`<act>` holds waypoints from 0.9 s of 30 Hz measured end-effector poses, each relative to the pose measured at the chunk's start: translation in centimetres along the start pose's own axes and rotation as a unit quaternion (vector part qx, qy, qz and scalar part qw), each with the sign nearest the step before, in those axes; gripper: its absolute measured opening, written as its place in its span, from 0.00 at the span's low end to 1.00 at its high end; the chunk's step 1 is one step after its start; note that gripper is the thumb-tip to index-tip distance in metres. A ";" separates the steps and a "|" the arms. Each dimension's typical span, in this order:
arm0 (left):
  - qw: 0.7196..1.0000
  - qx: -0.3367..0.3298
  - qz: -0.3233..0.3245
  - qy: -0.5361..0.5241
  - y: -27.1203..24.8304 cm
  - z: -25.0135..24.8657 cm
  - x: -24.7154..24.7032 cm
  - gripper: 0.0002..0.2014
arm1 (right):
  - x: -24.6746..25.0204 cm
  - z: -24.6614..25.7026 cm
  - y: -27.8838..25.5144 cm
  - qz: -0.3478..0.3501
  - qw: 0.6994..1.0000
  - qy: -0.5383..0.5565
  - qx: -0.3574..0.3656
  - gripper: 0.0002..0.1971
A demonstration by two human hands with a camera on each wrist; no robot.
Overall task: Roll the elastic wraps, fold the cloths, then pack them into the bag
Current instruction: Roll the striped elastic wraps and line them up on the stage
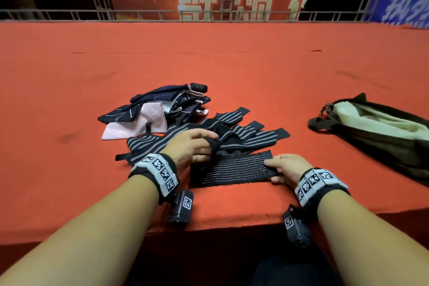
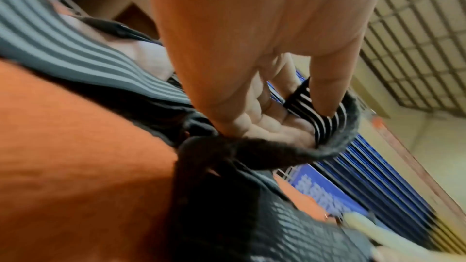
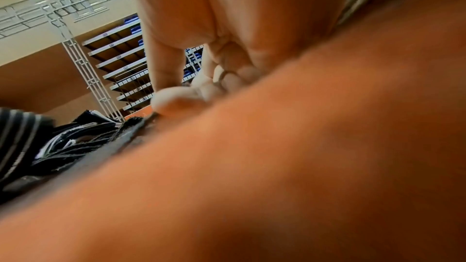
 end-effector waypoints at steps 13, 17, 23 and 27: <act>0.881 0.005 0.175 0.439 3.6 4.9 -9.9 0.39 | 0.9 0.7 -1.2 -0.015 0.996 -0.048 0.070 0.03; 0.811 0.008 0.201 0.550 3.6 6.6 -10.2 0.49 | 0.8 0.7 -1.1 -0.013 0.996 -0.044 0.075 0.02; 0.747 -0.002 0.205 0.633 3.1 7.2 -10.3 0.44 | 0.9 0.1 -0.6 -0.018 0.996 -0.034 0.079 0.04; 0.742 0.017 0.219 0.634 2.5 7.7 -9.4 0.42 | 1.1 0.1 -0.7 -0.031 0.996 -0.025 0.084 0.04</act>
Point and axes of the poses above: each hand's wrist, its own y-axis towards the middle knuckle, its own x-axis out of the back of the hand, z = x × y, the point moved 9 cm from there along y, towards the middle knuckle, and after that the axes turned 11 degrees about -y, right-handed, at the moved point
